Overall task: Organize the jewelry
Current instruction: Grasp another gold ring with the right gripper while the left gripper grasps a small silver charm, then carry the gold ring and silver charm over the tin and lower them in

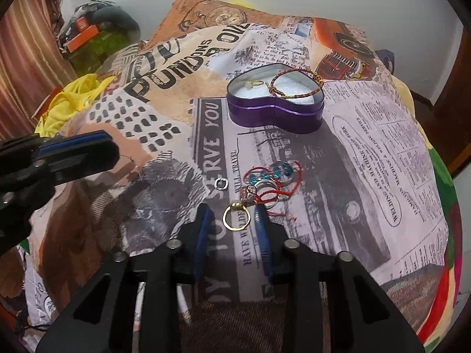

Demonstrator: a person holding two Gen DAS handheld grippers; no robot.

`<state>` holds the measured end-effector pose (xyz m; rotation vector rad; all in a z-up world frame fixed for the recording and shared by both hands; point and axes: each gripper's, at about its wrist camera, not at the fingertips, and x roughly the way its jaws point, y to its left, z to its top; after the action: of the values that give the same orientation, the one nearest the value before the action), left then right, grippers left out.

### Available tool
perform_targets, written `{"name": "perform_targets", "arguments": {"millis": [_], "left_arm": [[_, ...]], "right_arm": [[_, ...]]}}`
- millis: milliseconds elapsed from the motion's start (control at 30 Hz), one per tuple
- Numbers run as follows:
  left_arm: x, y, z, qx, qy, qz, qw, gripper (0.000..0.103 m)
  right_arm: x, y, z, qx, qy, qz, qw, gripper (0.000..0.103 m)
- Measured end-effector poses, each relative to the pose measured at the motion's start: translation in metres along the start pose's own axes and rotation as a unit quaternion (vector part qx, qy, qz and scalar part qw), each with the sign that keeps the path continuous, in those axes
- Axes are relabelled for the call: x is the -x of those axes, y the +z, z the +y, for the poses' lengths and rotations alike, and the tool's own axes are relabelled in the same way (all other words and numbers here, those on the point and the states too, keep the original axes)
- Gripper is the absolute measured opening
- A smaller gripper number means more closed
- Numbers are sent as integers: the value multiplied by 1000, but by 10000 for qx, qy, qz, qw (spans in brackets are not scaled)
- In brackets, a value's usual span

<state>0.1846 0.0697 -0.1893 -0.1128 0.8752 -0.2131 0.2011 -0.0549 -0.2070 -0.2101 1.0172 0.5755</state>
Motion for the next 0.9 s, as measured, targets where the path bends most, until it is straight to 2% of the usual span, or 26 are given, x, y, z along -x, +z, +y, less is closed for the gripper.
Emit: {"name": "perform_targets", "arguments": {"millis": [33, 500, 900], "left_arm": [[0, 0, 0, 4, -1, -3, 10000, 9], [7, 8, -1, 67, 22, -113, 9999, 9], [16, 34, -6, 77, 52, -376, 9992, 9]], "right_arm": [[-1, 1, 1, 12, -6, 1, 10000, 17], [10, 2, 0, 24, -64, -52, 10000, 17], [59, 22, -19, -199, -217, -781, 9965, 17]]}}
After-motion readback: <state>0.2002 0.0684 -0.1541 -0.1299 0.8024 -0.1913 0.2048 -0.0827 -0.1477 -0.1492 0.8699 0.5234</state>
